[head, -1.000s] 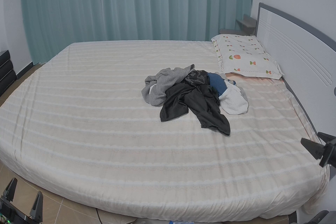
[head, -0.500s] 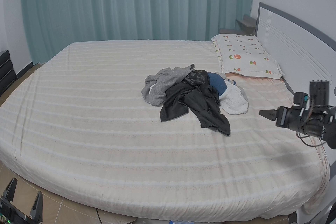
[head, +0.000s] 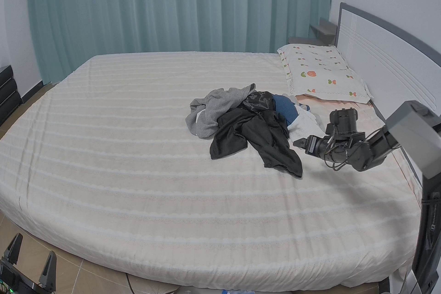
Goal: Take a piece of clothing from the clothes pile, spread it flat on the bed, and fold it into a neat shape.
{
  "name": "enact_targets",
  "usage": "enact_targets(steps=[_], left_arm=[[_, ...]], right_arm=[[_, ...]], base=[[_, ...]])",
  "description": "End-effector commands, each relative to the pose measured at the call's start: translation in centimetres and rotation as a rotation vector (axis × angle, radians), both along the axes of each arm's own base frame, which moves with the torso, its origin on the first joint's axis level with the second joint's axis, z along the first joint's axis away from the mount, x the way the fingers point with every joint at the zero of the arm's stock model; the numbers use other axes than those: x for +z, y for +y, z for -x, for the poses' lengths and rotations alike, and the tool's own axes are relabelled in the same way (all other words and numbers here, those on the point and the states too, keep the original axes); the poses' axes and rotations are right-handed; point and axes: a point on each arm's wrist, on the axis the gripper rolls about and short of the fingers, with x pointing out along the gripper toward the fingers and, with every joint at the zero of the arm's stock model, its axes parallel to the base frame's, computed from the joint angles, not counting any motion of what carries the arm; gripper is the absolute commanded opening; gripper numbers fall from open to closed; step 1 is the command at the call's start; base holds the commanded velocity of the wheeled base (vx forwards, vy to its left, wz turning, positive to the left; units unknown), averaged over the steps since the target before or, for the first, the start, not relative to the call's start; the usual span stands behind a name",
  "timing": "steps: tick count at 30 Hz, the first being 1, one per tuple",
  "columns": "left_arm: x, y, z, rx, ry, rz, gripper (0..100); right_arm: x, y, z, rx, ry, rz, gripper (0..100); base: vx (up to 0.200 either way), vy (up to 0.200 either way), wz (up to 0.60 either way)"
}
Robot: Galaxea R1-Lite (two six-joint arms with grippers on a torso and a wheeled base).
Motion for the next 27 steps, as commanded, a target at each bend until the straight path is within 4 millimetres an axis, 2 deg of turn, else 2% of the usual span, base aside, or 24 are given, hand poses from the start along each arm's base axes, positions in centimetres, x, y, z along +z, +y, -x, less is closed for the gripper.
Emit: enact_targets(steps=[1, 8, 12, 16, 17, 27], left_arm=[[-0.4, 0.0, 0.0, 0.0, -0.002, 0.001, 100], [-0.4, 0.0, 0.0, 0.0, -0.002, -0.001, 100], [-0.4, 0.0, 0.0, 0.0, -0.002, -0.001, 100], [-0.4, 0.0, 0.0, 0.0, -0.002, -0.001, 100], [-0.4, 0.0, 0.0, 0.0, -0.002, 0.001, 100], [-0.4, 0.0, 0.0, 0.0, -0.002, 0.001, 100]], right_arm=[[-6.5, 1.9, -2.7, 0.004, 0.116, -0.008, 100], [-6.4, 2.5, -3.7, -0.007, 0.122, -0.034, 100], [-6.2, 3.5, -3.6, 0.013, 0.12, -0.034, 100], [-6.2, 3.7, -3.6, 0.016, 0.117, -0.034, 100], [-6.0, 3.7, -3.7, 0.014, 0.107, -0.037, 0], [-4.0, 2.8, -3.6, -0.021, 0.093, -0.076, 0]], base=[[0.0, 0.0, 0.0], [0.0, 0.0, 0.0], [0.0, 0.0, 0.0], [0.0, 0.0, 0.0], [0.0, 0.0, 0.0], [0.0, 0.0, 0.0]])
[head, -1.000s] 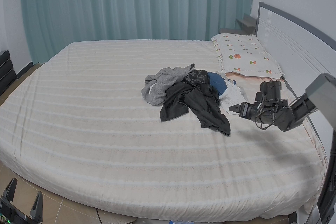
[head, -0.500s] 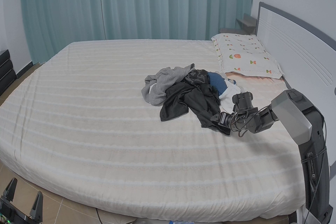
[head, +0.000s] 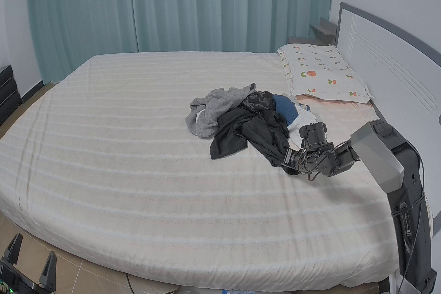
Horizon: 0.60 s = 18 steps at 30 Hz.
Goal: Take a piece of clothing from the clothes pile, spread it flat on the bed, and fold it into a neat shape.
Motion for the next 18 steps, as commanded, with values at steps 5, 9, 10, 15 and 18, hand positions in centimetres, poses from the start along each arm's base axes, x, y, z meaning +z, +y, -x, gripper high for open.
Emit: enact_targets(steps=[5, 9, 10, 15, 18], left_arm=[[-0.4, 0.0, 0.0, 0.0, -0.002, 0.001, 100], [-0.4, 0.0, 0.0, 0.0, -0.002, -0.001, 100], [-0.4, 0.0, 0.0, 0.0, -0.002, 0.001, 100], [-0.4, 0.0, 0.0, 0.0, -0.002, -0.001, 100], [-0.4, 0.0, 0.0, 0.0, -0.002, -0.001, 100]], right_arm=[[4.4, -0.4, 2.9, 0.029, 0.044, -0.17, 0], [6.5, -1.1, 5.8, 0.093, 0.101, -0.283, 0], [7.2, -1.3, 6.4, 0.109, 0.105, -0.303, 0], [11.3, -1.8, 10.5, 0.172, 0.061, -0.368, 0], [13.9, -1.6, 12.9, 0.207, -0.026, -0.386, 0]], base=[[0.0, 0.0, 0.0], [0.0, 0.0, 0.0], [0.0, 0.0, 0.0], [0.0, 0.0, 0.0], [0.0, 0.0, 0.0]])
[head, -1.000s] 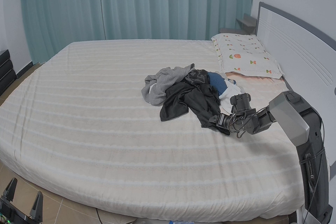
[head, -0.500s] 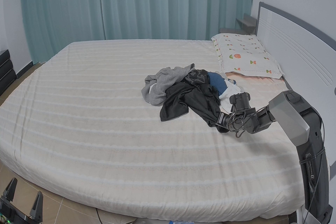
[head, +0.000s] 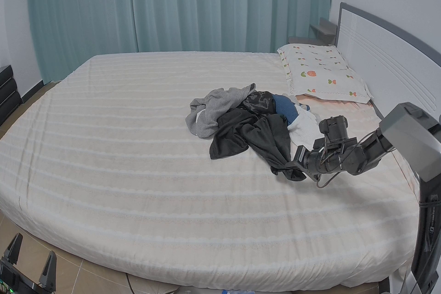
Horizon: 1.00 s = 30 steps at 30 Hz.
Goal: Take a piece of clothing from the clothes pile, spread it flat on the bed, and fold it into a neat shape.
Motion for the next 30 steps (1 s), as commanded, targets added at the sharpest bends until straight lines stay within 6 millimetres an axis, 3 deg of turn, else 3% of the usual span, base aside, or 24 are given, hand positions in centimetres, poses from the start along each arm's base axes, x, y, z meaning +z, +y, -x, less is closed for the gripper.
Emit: enact_targets(steps=[1, 8, 13, 22, 30], left_arm=[[-0.4, 0.0, 0.0, 0.001, -0.002, -0.001, 100], [-0.4, 0.0, 0.0, 0.001, -0.002, -0.001, 100], [-0.4, 0.0, 0.0, 0.001, -0.002, -0.001, 100], [-0.4, 0.0, 0.0, -0.01, -0.001, 0.001, 100], [0.0, 0.0, 0.1, -0.007, -0.03, 0.004, 100]], right_arm=[[7.5, -0.3, 5.6, 0.046, -0.17, -0.081, 0], [13.9, -0.3, 10.3, 0.077, -0.467, -0.145, 0], [17.4, -0.1, 12.9, 0.106, -0.583, -0.186, 0], [20.8, 0.5, 17.0, 0.183, -0.693, -0.244, 0], [21.4, 0.6, 18.0, 0.201, -0.719, -0.255, 0]], base=[[0.0, 0.0, 0.0], [0.0, 0.0, 0.0], [0.0, 0.0, 0.0], [0.0, 0.0, 0.0], [0.0, 0.0, 0.0]])
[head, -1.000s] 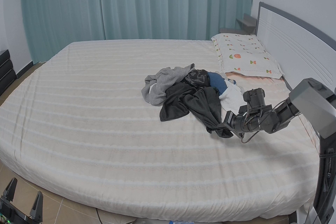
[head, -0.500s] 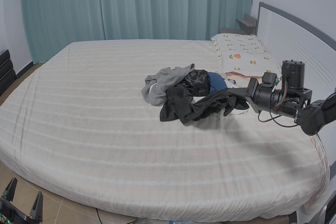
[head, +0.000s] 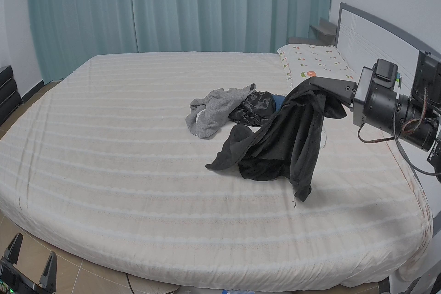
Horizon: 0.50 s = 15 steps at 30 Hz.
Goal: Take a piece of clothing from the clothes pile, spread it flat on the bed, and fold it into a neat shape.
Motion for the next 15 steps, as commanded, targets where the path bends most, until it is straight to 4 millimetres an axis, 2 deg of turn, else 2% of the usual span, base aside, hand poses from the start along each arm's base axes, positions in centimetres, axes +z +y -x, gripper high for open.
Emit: enact_targets(steps=[1, 2, 4, 7, 9, 15], left_arm=[[0.4, 0.0, 0.2, 0.003, -0.043, 0.021, 100], [4.9, 0.0, 1.2, -0.015, -0.215, 0.133, 100], [8.1, -0.1, 1.0, -0.056, -0.234, 0.218, 100], [8.3, -0.2, -0.8, -0.12, -0.113, 0.154, 100], [7.2, -0.3, -2.1, -0.161, 0.014, 0.135, 100], [6.3, -0.7, -6.0, -0.253, 0.299, 0.16, 100]], right_arm=[[0.8, -0.3, 0.9, 0.006, -0.029, -0.014, 0], [0.7, -0.3, 1.0, 0.007, -0.025, -0.012, 0], [0.5, -0.2, 1.0, 0.012, -0.019, -0.009, 0], [0.4, -0.2, 0.8, 0.012, -0.014, -0.008, 0], [0.2, -0.2, 0.8, 0.01, -0.009, -0.006, 0], [0.3, -0.5, 0.9, 0.001, -0.01, -0.008, 0]], base=[[0.0, 0.0, 0.0], [0.0, 0.0, 0.0], [0.0, 0.0, 0.0], [0.0, 0.0, 0.0], [0.0, 0.0, 0.0], [0.0, 0.0, 0.0]])
